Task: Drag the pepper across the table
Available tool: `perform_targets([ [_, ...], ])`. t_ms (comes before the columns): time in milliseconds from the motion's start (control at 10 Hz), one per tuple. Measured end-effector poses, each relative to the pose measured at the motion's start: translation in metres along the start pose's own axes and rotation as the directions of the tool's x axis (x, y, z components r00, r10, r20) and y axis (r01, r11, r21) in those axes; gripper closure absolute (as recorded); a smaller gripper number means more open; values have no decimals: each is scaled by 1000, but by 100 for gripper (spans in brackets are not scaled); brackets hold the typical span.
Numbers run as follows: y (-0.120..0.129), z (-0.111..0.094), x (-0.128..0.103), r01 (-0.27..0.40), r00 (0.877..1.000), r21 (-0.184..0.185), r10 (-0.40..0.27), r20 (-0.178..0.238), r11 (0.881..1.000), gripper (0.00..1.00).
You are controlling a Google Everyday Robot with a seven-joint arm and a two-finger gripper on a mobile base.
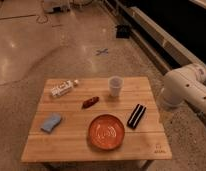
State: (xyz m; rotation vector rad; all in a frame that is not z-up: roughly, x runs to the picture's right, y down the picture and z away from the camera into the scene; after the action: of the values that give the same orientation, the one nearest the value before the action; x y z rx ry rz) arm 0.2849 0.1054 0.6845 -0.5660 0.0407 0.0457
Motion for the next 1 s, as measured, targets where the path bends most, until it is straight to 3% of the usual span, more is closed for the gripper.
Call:
perform_targets([
  [500, 0, 0, 0, 0, 1000, 0, 0, 0, 1000, 36],
  [700, -2, 6, -1, -3, 1000, 1, 3, 0, 1000, 56],
  [1000, -21, 13, 6, 13, 1000, 7, -13, 0, 1000, 59],
])
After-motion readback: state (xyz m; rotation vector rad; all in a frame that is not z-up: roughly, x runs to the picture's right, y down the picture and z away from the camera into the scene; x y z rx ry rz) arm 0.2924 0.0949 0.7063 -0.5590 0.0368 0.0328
